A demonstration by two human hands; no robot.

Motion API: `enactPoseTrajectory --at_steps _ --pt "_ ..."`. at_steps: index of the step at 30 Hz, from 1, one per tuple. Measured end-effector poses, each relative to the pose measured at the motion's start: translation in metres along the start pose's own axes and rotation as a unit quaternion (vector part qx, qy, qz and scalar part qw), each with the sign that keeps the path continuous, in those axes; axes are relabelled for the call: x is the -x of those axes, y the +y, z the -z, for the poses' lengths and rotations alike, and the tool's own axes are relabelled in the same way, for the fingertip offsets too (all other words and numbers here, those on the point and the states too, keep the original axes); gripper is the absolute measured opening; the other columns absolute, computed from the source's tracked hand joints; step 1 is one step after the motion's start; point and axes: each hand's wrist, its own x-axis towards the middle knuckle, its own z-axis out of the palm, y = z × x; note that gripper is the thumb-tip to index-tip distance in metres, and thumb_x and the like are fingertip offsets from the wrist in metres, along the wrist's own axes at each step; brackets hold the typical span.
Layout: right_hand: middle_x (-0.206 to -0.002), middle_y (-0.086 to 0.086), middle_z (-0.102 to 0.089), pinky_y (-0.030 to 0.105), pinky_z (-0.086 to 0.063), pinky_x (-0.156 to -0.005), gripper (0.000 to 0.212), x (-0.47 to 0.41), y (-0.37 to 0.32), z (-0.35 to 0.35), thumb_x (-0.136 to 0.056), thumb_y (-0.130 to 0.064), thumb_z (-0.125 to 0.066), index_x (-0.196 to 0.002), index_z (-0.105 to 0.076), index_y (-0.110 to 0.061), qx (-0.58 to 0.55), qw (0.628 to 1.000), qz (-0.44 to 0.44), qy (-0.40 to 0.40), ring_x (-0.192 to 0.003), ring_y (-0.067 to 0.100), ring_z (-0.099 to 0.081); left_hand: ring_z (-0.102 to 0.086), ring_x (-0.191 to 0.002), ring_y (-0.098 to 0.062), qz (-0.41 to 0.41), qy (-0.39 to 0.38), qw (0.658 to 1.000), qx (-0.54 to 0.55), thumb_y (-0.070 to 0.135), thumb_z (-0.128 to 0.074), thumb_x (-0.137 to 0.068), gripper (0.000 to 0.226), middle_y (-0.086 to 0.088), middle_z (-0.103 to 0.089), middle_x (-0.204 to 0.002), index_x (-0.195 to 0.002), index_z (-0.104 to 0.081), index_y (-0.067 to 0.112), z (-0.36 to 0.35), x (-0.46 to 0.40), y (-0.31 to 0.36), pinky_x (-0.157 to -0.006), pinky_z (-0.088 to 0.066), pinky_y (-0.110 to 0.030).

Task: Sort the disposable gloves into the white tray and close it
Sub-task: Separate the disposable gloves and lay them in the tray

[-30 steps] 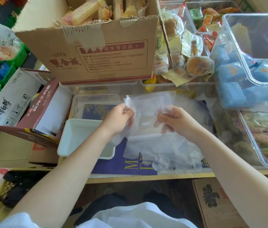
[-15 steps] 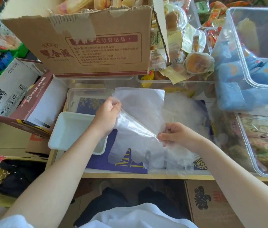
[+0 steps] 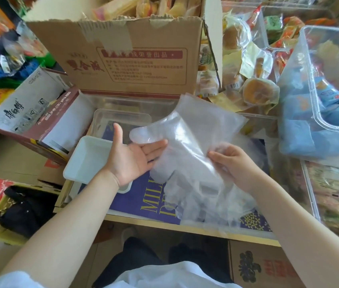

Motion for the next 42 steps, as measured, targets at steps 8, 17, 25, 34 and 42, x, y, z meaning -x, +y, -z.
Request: enactPoseTrajectory --at_steps 8,17,25,34,42 --pt "-0.049 -0.007 -0.056 0.013 -0.037 -0.043 0.012 -0.004 0.002 0.000 -0.090 -0.002 -0.056 -0.079 -0.060 -0.007 0.020 0.999 0.039 -0.020 -0.044 0.003 -0.048 -0.061 -0.091 -0.014 -0.059 0.155 0.968 -0.187 0.021 -0.064 -0.081 0.014 0.002 -0.068 -0.092 -0.094 -0.062 0.019 -0.025 -0.011 -0.029 -0.089 -0.045 -0.027" --pt "-0.056 -0.001 -0.058 0.017 -0.042 -0.044 0.018 -0.008 -0.001 0.008 -0.090 -0.003 -0.055 -0.077 -0.062 -0.013 0.012 0.997 0.067 -0.034 -0.047 0.009 -0.052 -0.060 -0.066 0.000 -0.126 0.182 0.955 -0.196 0.004 -0.056 -0.090 0.011 0.009 -0.067 -0.071 -0.090 -0.062 0.013 -0.027 -0.018 -0.022 -0.072 -0.047 -0.013" --pt "-0.082 -0.005 -0.073 0.028 -0.052 -0.079 0.071 -0.001 -0.012 0.002 -0.081 0.027 -0.030 -0.072 -0.077 -0.025 0.058 0.984 0.141 -0.091 -0.083 0.012 -0.067 -0.054 -0.057 -0.010 -0.100 0.186 0.971 -0.115 0.014 -0.052 -0.094 0.019 0.006 -0.060 -0.060 -0.077 -0.061 0.017 -0.039 -0.023 -0.005 -0.051 -0.042 -0.020" --pt "-0.092 -0.006 -0.070 0.012 -0.048 -0.068 0.059 0.002 -0.013 0.004 -0.083 0.024 -0.027 -0.103 -0.069 -0.012 0.098 0.983 0.145 -0.061 -0.083 0.000 -0.066 -0.066 -0.089 -0.020 -0.078 0.180 0.980 -0.027 0.068 -0.041 -0.075 0.066 -0.006 -0.070 -0.100 -0.106 -0.065 0.015 -0.025 -0.015 -0.004 -0.080 -0.048 -0.031" --pt "-0.088 -0.004 -0.065 0.014 -0.043 -0.074 0.016 -0.005 -0.010 0.001 -0.083 -0.025 -0.062 -0.096 -0.060 -0.015 0.186 0.972 0.103 -0.103 -0.078 0.000 -0.058 -0.067 -0.089 -0.017 -0.194 0.231 0.909 -0.287 0.005 -0.066 -0.083 0.020 -0.002 -0.071 -0.096 -0.095 -0.065 0.021 -0.034 -0.008 -0.009 -0.081 -0.053 -0.035"
